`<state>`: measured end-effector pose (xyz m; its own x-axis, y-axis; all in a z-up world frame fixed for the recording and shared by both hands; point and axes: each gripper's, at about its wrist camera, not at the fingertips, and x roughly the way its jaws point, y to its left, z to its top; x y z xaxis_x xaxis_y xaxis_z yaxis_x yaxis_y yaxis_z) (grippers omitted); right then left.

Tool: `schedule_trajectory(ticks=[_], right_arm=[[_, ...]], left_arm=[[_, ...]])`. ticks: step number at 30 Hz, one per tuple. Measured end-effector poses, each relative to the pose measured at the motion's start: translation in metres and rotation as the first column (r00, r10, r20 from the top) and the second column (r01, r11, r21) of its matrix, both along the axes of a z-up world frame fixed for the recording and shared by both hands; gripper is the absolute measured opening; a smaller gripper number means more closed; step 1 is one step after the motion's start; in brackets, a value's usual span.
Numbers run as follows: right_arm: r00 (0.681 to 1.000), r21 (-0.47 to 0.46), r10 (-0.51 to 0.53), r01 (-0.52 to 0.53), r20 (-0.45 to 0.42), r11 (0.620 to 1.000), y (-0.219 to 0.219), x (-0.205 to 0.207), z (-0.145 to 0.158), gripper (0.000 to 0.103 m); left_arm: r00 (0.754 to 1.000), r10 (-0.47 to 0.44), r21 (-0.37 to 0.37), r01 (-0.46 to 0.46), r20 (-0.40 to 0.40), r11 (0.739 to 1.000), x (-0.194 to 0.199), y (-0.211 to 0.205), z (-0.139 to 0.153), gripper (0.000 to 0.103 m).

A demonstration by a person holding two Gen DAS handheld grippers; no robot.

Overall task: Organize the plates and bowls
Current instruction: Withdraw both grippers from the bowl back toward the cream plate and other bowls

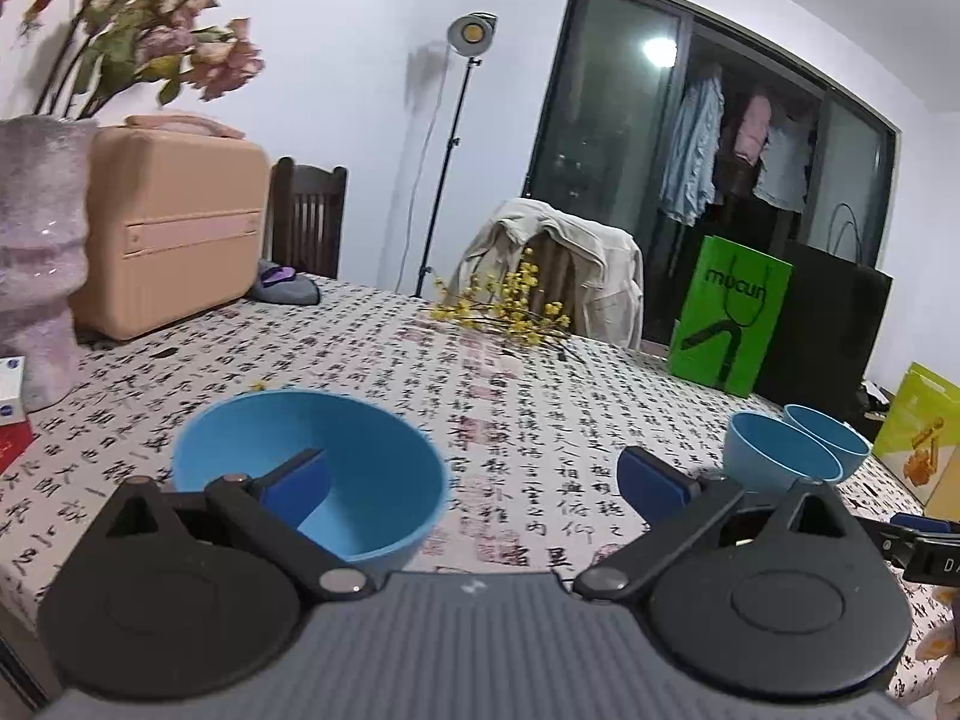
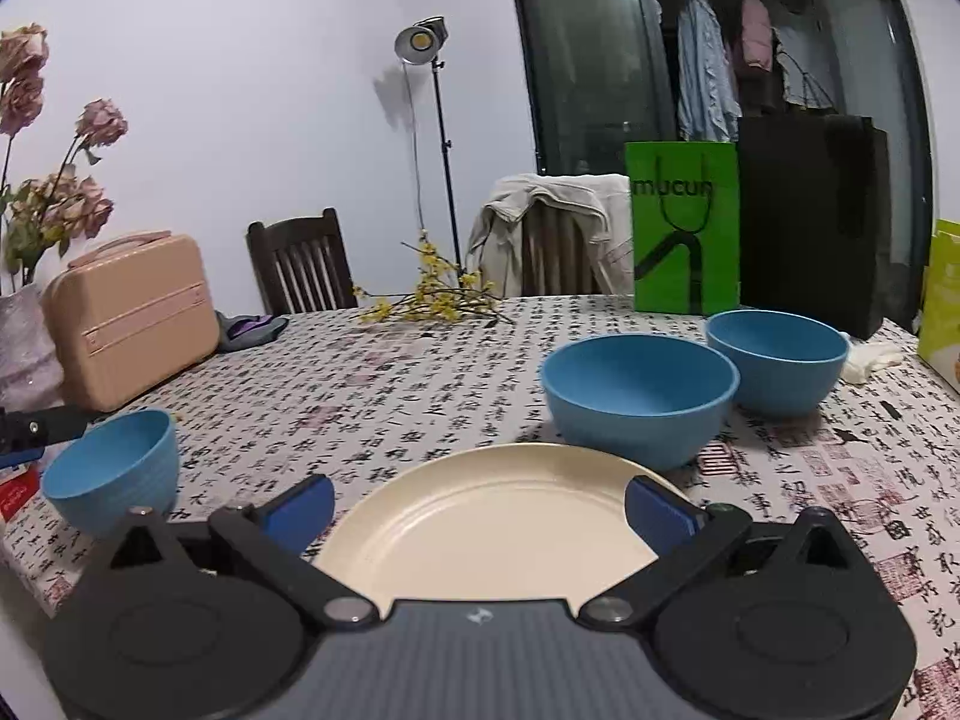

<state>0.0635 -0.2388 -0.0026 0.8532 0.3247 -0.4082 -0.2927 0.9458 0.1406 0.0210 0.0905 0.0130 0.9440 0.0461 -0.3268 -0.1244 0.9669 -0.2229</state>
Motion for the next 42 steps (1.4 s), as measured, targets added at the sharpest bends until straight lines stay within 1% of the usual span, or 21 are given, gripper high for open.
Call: schedule_trajectory(ticks=[10,13,19,22,26,29,36,40,42], right_arm=[[0.997,0.002,-0.081,0.081,0.007,0.997,-0.038,0.003,-0.002,0.103],[0.993,0.016,-0.115,0.115,-0.003,0.993,-0.049,0.006,-0.005,0.103],[0.989,0.032,-0.147,0.147,-0.017,0.989,-0.065,0.012,-0.012,0.103],[0.987,0.036,-0.163,0.163,-0.010,0.986,-0.073,0.014,-0.013,0.103],[0.983,0.045,-0.184,0.184,-0.004,0.982,-0.084,0.018,-0.012,0.103],[0.981,0.068,-0.194,0.194,-0.007,0.979,-0.092,0.021,-0.011,0.103],[0.976,0.074,-0.218,0.218,-0.006,0.973,-0.105,0.029,-0.011,0.103],[0.973,0.083,-0.232,0.233,-0.011,0.969,-0.112,0.036,-0.010,0.103],[0.972,0.079,-0.236,0.237,-0.013,0.968,-0.114,0.039,-0.009,0.103]], left_arm=[[0.998,-0.057,-0.004,0.057,-0.014,0.998,0.022,-0.027,0.000,0.103],[0.996,-0.081,-0.005,0.080,-0.031,0.997,0.029,-0.036,-0.002,0.103],[0.993,-0.111,-0.001,0.112,-0.048,0.994,0.041,-0.052,0.000,0.103],[0.991,-0.125,0.004,0.126,-0.055,0.992,0.047,-0.059,0.000,0.103],[0.988,-0.136,0.001,0.136,-0.072,0.991,0.059,-0.068,0.001,0.103],[0.987,-0.141,-0.010,0.140,-0.074,0.990,0.067,-0.073,0.001,0.103],[0.983,-0.167,-0.017,0.166,-0.077,0.986,0.083,-0.090,0.010,0.103],[0.975,-0.195,-0.031,0.193,-0.106,0.981,0.098,-0.100,0.016,0.103],[0.970,-0.211,-0.026,0.210,-0.122,0.977,0.105,-0.106,0.019,0.103]])
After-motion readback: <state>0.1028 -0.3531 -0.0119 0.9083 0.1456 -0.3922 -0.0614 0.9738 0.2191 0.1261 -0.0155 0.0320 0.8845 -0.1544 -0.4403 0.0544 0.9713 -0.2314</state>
